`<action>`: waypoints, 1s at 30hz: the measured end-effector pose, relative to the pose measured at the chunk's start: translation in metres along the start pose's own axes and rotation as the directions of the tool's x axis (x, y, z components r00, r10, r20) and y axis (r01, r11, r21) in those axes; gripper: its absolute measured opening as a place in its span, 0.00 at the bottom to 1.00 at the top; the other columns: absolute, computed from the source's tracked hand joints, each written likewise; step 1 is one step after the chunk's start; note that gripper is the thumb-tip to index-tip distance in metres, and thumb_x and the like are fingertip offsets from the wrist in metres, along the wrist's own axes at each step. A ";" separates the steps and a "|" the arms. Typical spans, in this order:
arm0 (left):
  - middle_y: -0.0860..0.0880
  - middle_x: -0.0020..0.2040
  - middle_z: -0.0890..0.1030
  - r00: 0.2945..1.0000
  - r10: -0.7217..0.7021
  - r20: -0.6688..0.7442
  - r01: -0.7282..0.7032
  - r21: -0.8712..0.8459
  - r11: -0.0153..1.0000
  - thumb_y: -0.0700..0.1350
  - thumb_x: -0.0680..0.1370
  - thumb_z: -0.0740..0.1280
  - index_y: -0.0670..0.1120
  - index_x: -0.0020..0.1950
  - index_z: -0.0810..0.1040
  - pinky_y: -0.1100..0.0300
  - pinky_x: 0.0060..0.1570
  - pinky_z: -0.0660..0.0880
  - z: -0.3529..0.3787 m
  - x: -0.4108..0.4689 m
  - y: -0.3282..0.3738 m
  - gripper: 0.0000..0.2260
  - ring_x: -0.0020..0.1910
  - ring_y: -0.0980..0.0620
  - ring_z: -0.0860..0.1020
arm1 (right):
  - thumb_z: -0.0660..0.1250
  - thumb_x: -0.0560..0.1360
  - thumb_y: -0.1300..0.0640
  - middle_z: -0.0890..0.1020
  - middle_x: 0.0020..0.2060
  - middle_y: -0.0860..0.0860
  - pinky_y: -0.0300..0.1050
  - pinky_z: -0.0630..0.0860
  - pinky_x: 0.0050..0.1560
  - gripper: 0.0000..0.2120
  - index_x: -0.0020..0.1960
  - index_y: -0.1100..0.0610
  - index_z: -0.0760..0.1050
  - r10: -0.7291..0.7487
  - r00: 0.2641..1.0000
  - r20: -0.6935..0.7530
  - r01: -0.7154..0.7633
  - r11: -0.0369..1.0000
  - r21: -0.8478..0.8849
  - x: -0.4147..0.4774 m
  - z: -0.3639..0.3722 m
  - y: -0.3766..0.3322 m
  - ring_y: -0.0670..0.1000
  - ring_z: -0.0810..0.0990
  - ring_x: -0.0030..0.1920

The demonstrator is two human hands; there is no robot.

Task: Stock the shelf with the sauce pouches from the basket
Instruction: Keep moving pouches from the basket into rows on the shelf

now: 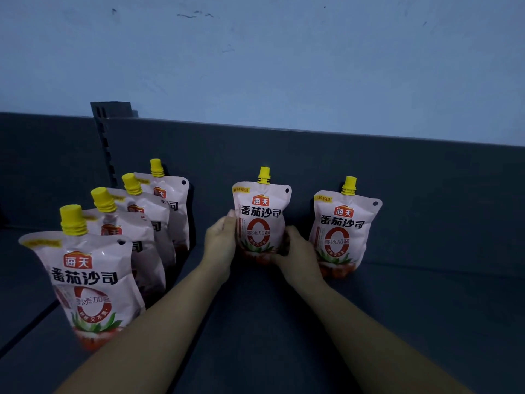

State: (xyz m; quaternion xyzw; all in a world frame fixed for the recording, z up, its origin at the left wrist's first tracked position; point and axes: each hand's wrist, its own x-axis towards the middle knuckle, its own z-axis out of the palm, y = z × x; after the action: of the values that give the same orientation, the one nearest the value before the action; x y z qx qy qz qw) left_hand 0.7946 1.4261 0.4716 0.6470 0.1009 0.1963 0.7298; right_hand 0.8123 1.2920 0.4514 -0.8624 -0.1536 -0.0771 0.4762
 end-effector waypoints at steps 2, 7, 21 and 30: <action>0.50 0.40 0.81 0.998 -0.052 -0.031 0.052 -0.020 0.998 0.50 0.81 0.57 0.49 0.42 0.78 0.63 0.37 0.74 0.000 0.000 0.001 0.14 0.42 0.55 0.79 | 0.73 0.69 0.60 0.77 0.62 0.53 0.41 0.72 0.59 0.23 0.62 0.59 0.69 0.009 1.000 0.006 -0.009 0.999 -0.031 -0.001 0.000 -0.001 0.52 0.75 0.63; 0.49 0.43 0.80 0.990 -0.117 -0.076 0.115 -0.021 0.993 0.45 0.79 0.57 0.44 0.51 0.76 0.62 0.34 0.71 0.006 -0.008 0.005 0.10 0.41 0.55 0.77 | 0.68 0.74 0.59 0.77 0.61 0.55 0.44 0.73 0.58 0.19 0.62 0.60 0.68 0.025 0.998 0.057 -0.014 0.980 -0.197 -0.005 -0.001 -0.001 0.54 0.76 0.61; 0.45 0.56 0.77 0.999 0.018 -0.029 -0.008 0.316 0.949 0.42 0.69 0.75 0.42 0.61 0.69 0.57 0.47 0.75 -0.004 -0.019 -0.017 0.24 0.53 0.48 0.77 | 0.68 0.73 0.53 0.78 0.55 0.53 0.44 0.74 0.56 0.18 0.60 0.58 0.72 0.092 0.993 0.080 -0.070 0.967 -0.245 -0.029 -0.019 -0.005 0.53 0.77 0.56; 0.40 0.64 0.71 0.992 0.015 -0.127 0.037 0.405 0.914 0.46 0.64 0.79 0.40 0.66 0.65 0.44 0.58 0.74 0.003 -0.022 -0.024 0.37 0.60 0.41 0.74 | 0.74 0.67 0.44 0.78 0.45 0.51 0.45 0.70 0.37 0.23 0.49 0.57 0.67 0.321 0.862 -0.392 -0.389 0.915 -0.105 -0.045 -0.085 0.021 0.54 0.78 0.46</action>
State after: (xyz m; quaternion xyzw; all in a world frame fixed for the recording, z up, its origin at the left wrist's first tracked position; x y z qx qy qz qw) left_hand 0.7794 1.4117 0.4465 0.7702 0.1893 0.2077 0.5726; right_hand 0.7779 1.2006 0.4676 -0.8856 0.1076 -0.1607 0.4224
